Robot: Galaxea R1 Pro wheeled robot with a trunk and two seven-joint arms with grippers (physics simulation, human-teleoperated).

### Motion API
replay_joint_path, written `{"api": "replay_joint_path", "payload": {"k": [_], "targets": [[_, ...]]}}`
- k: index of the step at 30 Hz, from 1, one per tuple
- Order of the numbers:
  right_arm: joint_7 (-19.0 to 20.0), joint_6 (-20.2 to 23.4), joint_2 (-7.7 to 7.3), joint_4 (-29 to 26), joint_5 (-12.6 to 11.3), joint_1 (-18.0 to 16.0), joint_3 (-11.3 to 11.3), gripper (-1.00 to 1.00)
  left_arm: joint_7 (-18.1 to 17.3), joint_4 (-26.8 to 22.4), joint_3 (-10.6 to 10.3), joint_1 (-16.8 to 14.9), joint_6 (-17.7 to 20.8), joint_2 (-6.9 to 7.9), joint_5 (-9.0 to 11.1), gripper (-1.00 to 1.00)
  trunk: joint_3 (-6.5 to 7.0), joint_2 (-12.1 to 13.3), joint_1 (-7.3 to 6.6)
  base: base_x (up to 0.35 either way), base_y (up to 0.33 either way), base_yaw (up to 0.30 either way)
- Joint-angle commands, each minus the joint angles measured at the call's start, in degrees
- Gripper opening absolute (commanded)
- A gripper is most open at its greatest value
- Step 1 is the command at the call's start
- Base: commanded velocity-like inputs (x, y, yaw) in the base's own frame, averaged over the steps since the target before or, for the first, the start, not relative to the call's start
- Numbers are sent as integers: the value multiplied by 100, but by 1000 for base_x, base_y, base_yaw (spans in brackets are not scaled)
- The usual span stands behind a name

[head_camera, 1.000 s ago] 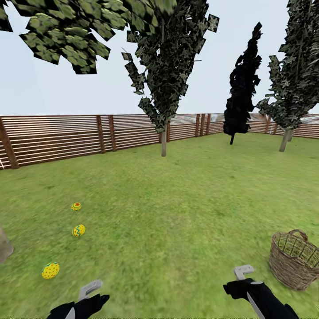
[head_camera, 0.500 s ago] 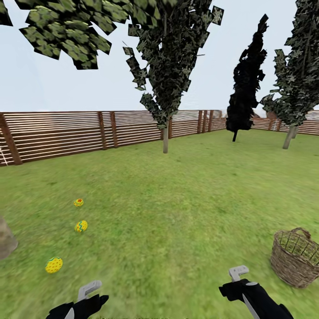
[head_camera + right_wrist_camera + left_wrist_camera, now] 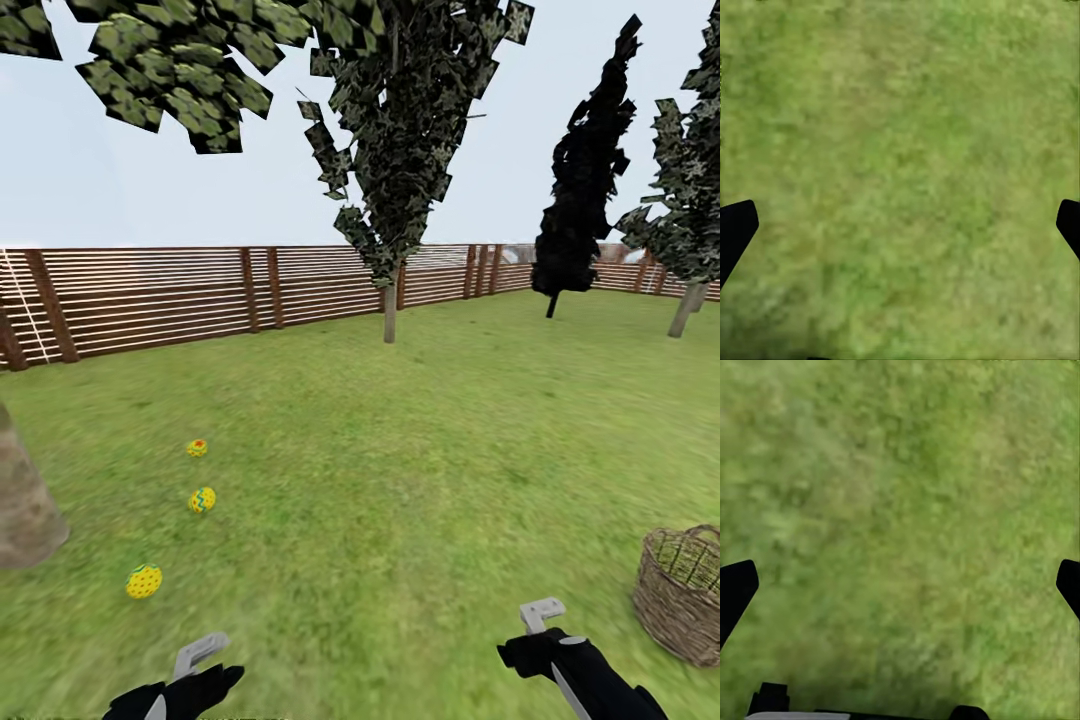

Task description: Take the three Easter eggs out of the wicker basket on the lawn in the garden, then place them on the lawn next to a single tree (choose any tree) so that all three eggs are next to the same tree and none are left in the basket.

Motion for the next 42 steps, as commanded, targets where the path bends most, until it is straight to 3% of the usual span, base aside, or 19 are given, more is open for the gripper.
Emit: {"api": "replay_joint_path", "payload": {"k": [1, 15, 22, 42], "targets": [[20, 30, -6, -12, 48, 1, 18, 100, -35, -7, 48, -3, 40, -5, -25, 100, -5, -5, 2, 0, 0, 160], [-32, 14, -12, -13, 35, 1, -2, 100, -35, 1, 36, -3, 37, -13, -25, 100, -12, -5, 2, 0, 0, 257], [-35, 10, -16, -9, 28, 1, -7, 100, -36, 2, 28, -3, 37, -19, -25, 100, -21, -5, 2, 0, 0, 29], [-43, 24, -16, 13, 27, 1, -21, 100, -42, 191, 6, -4, -55, -30, -38, 100, -204, -5, 2, 0, 0, 0]]}}
